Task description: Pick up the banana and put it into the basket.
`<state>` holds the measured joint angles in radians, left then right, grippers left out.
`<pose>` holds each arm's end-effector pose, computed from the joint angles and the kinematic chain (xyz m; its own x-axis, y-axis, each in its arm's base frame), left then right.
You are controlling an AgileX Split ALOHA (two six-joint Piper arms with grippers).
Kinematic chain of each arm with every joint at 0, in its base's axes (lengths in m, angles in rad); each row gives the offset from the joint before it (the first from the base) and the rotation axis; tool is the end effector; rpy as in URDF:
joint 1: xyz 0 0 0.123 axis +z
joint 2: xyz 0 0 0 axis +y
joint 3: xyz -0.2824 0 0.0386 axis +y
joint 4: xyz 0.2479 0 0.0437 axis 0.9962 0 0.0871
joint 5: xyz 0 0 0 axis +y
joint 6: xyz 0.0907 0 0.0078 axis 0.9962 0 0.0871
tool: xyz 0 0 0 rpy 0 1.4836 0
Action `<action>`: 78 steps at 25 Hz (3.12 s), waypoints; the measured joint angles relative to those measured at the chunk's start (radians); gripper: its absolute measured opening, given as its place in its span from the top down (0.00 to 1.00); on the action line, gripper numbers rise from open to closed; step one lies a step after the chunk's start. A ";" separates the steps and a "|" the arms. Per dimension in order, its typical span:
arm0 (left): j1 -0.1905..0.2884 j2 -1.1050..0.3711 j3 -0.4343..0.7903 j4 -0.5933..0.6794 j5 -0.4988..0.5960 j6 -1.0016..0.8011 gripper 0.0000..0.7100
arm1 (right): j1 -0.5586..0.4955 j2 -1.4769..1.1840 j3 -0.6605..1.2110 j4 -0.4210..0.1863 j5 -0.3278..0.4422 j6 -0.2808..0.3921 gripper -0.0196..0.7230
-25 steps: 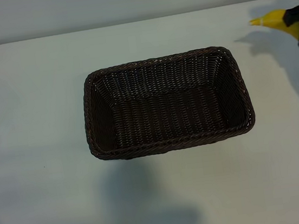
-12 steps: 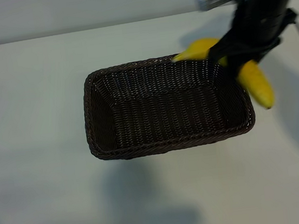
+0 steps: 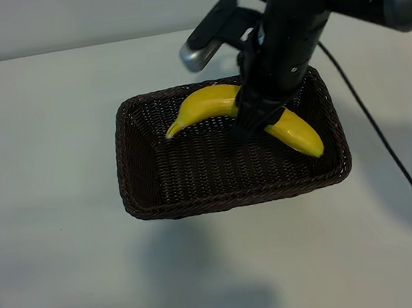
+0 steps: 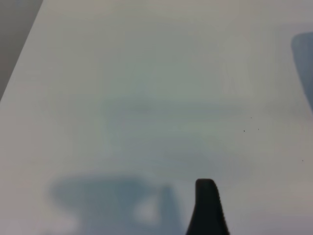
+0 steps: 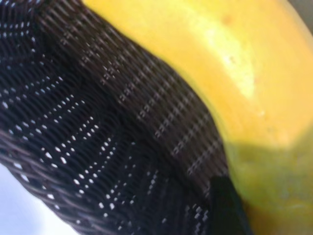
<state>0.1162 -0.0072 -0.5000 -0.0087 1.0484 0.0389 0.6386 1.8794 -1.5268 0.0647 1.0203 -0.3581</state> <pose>-0.0053 -0.0013 0.2781 -0.4391 -0.0165 -0.8983 -0.0941 0.9952 0.0277 0.3148 0.2400 0.2485 -0.5366 -0.7945 -0.2843 -0.8214 0.5690 -0.0398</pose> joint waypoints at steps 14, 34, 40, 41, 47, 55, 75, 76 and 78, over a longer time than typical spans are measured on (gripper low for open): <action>0.000 0.000 0.000 0.000 0.000 0.000 0.24 | 0.036 0.026 -0.005 -0.006 -0.117 -0.147 0.41; 0.000 0.000 0.000 0.000 0.000 0.000 0.24 | 0.036 0.193 -0.007 -0.006 -0.155 -0.141 0.41; 0.000 0.000 0.000 0.000 0.000 0.000 0.24 | 0.036 0.193 -0.007 -0.006 -0.153 -0.109 0.22; 0.000 0.000 0.000 0.000 0.000 0.000 0.24 | 0.036 0.193 -0.008 -0.006 -0.146 -0.109 0.19; 0.000 0.000 0.000 0.000 0.000 0.000 0.24 | 0.036 0.193 -0.081 -0.006 0.010 -0.083 0.15; 0.000 0.000 0.000 0.000 0.000 0.000 0.24 | 0.036 0.193 -0.307 -0.027 0.194 -0.050 0.21; 0.000 0.000 0.000 0.000 0.000 0.000 0.24 | -0.132 0.193 -0.415 -0.049 0.200 0.123 0.21; 0.000 0.000 0.000 0.000 0.000 0.000 0.24 | -0.163 0.193 -0.415 -0.047 0.200 0.155 0.21; 0.000 0.000 0.000 0.000 0.000 0.000 0.24 | -0.219 0.193 -0.415 -0.043 0.200 0.203 0.21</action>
<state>0.1162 -0.0072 -0.5000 -0.0087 1.0484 0.0389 0.4192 2.0722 -1.9418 0.0216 1.2207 -0.1546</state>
